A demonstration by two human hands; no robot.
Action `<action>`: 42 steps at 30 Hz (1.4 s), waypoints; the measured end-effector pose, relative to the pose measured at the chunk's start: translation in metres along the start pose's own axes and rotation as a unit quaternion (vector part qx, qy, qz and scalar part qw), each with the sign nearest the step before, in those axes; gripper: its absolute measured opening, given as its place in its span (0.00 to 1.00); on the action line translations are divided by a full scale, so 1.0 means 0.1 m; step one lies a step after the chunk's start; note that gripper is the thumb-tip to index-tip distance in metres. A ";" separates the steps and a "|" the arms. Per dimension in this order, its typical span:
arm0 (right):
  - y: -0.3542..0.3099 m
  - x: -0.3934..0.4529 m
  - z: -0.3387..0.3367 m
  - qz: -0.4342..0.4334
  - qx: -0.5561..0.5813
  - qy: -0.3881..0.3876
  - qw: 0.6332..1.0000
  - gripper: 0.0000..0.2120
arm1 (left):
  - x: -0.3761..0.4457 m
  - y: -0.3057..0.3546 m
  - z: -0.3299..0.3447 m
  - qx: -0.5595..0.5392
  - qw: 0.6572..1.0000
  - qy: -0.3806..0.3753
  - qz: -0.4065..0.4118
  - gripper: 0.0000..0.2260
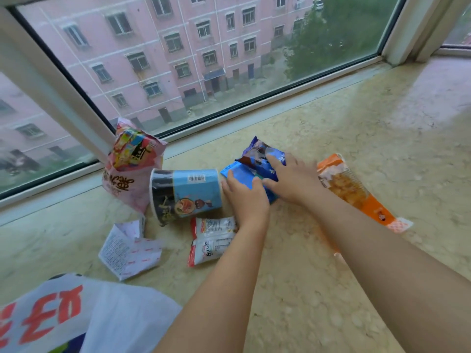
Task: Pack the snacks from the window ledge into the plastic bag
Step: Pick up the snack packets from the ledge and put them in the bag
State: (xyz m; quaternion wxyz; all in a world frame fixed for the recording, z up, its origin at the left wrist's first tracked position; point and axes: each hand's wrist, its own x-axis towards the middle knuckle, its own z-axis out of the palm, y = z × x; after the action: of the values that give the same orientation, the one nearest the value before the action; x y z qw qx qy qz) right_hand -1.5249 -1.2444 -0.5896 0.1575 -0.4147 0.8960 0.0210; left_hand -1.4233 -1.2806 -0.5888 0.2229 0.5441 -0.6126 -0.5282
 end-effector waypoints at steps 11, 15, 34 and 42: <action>0.00 -0.40 0.14 -0.038 0.043 0.148 0.987 0.42 | 0.11 0.10 0.01 -0.213 0.972 0.005 -0.101 0.38; 0.08 -0.51 0.17 -0.054 0.041 0.164 0.984 0.41 | 0.09 0.08 -0.01 -0.213 0.971 0.003 -0.106 0.37; 1.05 -1.16 0.22 -0.015 -0.016 0.043 0.999 0.48 | -0.67 -0.18 -0.15 -0.308 0.939 0.033 -0.149 0.14; 0.87 -1.54 0.37 -0.091 -0.034 0.245 0.965 0.34 | -0.93 -0.23 -0.40 -0.325 0.934 0.031 -0.143 0.22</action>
State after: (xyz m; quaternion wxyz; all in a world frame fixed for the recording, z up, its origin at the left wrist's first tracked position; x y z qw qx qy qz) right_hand -1.4869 -1.0676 -0.5870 -0.0796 -0.4923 0.8643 -0.0650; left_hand -1.3509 -1.2100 -0.5671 0.3288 0.5401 -0.3157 -0.7075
